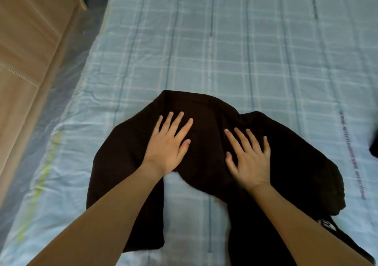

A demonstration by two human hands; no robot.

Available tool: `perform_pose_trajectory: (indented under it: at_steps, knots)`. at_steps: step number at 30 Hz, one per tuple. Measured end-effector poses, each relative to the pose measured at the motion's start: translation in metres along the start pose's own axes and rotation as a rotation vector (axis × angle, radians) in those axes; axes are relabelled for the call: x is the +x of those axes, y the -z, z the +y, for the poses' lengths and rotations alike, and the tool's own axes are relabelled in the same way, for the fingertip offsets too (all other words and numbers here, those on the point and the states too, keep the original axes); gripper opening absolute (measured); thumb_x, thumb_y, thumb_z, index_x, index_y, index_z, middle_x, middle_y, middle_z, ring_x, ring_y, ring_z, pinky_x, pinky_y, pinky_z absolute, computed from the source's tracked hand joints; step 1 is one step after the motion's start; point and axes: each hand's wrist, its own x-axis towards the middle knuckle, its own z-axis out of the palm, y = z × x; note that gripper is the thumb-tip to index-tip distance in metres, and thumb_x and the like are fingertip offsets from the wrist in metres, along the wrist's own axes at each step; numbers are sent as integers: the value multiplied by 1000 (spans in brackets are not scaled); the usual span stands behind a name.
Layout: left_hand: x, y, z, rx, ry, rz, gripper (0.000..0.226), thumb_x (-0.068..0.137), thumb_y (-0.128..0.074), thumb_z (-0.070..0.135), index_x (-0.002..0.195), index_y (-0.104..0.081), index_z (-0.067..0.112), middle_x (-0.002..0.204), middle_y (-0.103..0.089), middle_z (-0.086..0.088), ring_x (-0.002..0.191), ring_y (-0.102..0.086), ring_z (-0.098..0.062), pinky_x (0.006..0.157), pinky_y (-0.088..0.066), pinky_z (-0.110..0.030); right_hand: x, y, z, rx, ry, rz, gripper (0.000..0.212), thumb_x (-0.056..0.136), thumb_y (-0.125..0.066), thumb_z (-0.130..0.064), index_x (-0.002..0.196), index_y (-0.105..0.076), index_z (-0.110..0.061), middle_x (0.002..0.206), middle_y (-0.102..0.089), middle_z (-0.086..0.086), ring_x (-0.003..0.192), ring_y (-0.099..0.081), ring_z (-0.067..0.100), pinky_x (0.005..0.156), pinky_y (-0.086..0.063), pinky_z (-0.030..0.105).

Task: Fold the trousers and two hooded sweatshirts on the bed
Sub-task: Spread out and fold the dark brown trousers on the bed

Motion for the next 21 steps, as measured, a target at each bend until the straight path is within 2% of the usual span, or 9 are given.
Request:
perform_pose_trajectory:
  at_steps: [4,6,9,11,13,15,18,19,21]
  knots:
    - [-2,15,5,7,28,-39,58,101,-20,46,156,-20,26,163,-21,-9,150,-15,-31,123,-5,-47,-2,2,-1,-2,1,17,62,90,-35,-47,150,-41,-34,149,-51,0,141,-41,28,115,-21,59]
    - [-22,30,10,-92,23,-39,57,102,-28,43,156,-20,25,164,-16,-7,152,-8,-27,123,0,-42,-3,5,0,-26,17,-6,63,91,-30,-50,151,-39,-33,151,-49,1,143,-39,29,114,-22,62]
    - [-97,55,16,-261,11,128,56,98,-42,43,150,-38,23,160,-30,-2,150,-18,-22,123,-5,-43,-11,18,-6,11,46,-27,65,94,-23,-52,155,-29,-31,157,-40,2,149,-29,28,116,-13,66]
    - [-157,58,15,-309,62,199,63,93,-50,52,149,-41,24,159,-31,2,150,-18,-20,123,-7,-46,-21,29,-32,131,84,40,61,96,-26,-45,155,-30,-30,158,-39,2,150,-27,27,117,-11,64]
    - [-204,45,10,-329,134,146,78,83,-56,63,150,-37,30,161,-24,4,152,-13,-20,122,-5,-48,-31,39,-67,247,178,75,58,97,-28,-41,153,-34,-29,157,-40,2,149,-27,26,120,-13,59]
    - [-233,27,0,-309,141,43,82,79,-57,67,151,-33,35,162,-23,4,152,-11,-23,120,-12,-54,-36,40,-99,313,258,29,58,97,-28,-44,153,-35,-29,158,-38,2,150,-24,27,123,-12,53]
    - [-245,9,-15,-298,69,-16,60,89,-48,52,147,-40,36,158,-34,5,149,-22,-25,115,-27,-59,-33,35,-127,281,334,-48,61,96,-24,-50,154,-30,-32,161,-32,-2,152,-18,26,123,-6,52]
    - [-244,9,-17,-383,83,39,53,91,-48,46,143,-44,35,153,-41,7,147,-29,-22,116,-27,-55,-33,32,-134,262,348,-55,61,96,-22,-51,155,-29,-33,161,-32,-3,153,-17,25,122,-4,53]
    - [-241,28,-16,-698,232,203,39,95,-55,35,134,-55,35,135,-58,19,133,-47,-3,116,-34,-37,-35,29,-145,240,370,-45,61,97,-22,-50,154,-29,-34,160,-34,-3,152,-19,24,122,-2,52]
